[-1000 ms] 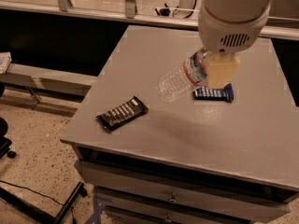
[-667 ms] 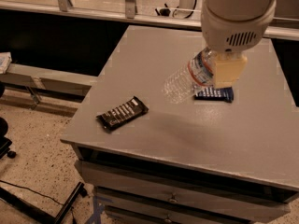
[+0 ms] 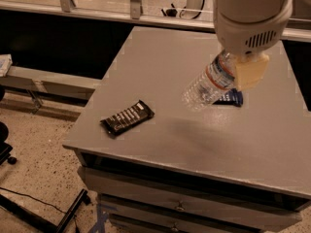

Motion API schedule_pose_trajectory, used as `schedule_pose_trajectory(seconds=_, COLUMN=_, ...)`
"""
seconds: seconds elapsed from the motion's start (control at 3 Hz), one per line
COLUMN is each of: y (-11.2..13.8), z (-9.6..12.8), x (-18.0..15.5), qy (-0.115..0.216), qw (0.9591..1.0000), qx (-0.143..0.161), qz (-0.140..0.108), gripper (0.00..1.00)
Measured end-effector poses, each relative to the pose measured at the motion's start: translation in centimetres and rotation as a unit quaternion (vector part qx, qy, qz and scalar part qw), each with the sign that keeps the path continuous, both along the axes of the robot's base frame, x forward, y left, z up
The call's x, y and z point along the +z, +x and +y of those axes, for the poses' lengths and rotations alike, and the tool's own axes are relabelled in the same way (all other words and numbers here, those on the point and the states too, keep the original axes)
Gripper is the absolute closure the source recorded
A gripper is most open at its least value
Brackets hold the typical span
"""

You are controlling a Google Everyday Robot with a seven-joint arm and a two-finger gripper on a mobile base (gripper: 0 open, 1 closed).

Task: Place water bottle upright

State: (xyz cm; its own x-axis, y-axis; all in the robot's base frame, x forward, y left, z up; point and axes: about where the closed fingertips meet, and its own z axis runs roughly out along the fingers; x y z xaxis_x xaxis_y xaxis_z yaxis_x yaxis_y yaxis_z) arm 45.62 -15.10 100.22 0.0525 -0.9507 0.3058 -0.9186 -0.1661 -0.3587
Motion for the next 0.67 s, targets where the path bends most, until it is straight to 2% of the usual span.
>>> schedule_pose_trajectory(seconds=0.33, y=0.2, z=-0.57, x=-0.06, qy=-0.038, qw=0.9992, qx=0.004, qz=-0.009, gripper=1.0)
schedule_pose_trajectory(seconds=0.67, y=0.08, z=-0.96, x=0.08, qy=-0.081, qw=0.996, qx=0.023, qz=-0.027, gripper=1.0)
